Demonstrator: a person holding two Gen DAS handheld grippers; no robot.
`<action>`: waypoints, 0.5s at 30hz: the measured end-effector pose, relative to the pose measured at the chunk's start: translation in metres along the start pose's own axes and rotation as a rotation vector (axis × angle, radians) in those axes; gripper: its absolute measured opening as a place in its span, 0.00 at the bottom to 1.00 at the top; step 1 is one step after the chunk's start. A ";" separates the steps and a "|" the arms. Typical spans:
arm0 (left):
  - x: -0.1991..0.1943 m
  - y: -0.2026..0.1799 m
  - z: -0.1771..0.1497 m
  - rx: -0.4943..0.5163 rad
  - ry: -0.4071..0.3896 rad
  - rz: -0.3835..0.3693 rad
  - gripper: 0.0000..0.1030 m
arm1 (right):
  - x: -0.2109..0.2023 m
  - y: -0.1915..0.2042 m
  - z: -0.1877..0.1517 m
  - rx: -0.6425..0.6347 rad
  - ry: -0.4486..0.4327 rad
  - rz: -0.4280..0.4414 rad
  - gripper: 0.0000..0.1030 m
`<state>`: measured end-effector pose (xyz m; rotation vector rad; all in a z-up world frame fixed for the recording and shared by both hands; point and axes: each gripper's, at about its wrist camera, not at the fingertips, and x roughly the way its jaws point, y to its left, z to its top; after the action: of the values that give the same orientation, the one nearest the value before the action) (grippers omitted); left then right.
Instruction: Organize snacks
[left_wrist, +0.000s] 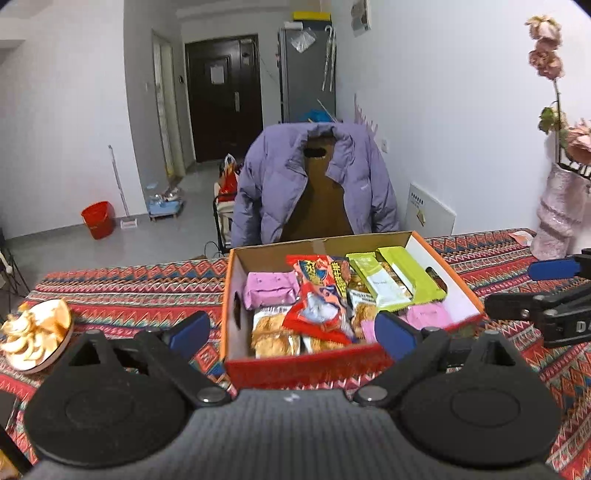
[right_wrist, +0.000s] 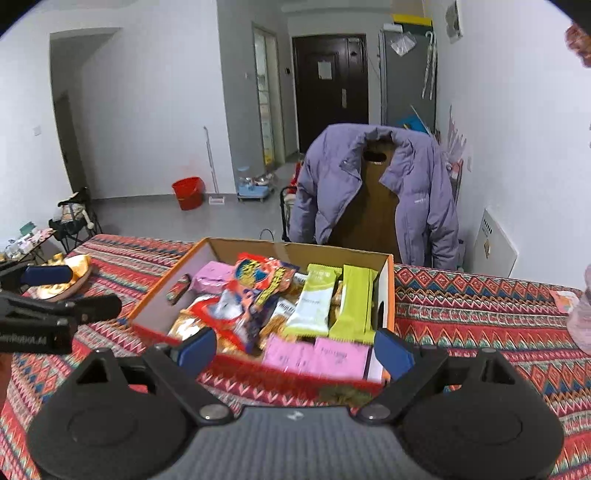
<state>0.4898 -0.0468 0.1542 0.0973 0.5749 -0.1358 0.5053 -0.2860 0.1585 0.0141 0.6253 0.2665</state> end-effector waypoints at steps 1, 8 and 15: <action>-0.008 0.001 -0.006 -0.007 -0.006 -0.003 0.97 | -0.009 0.003 -0.007 -0.005 -0.006 0.002 0.90; -0.069 0.007 -0.055 -0.056 -0.069 0.021 1.00 | -0.065 0.028 -0.059 -0.060 -0.090 0.013 0.91; -0.118 0.013 -0.120 -0.108 -0.096 0.009 1.00 | -0.108 0.052 -0.117 -0.083 -0.146 -0.008 0.98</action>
<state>0.3298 -0.0066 0.1195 -0.0117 0.4845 -0.0995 0.3410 -0.2702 0.1307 -0.0482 0.4684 0.2803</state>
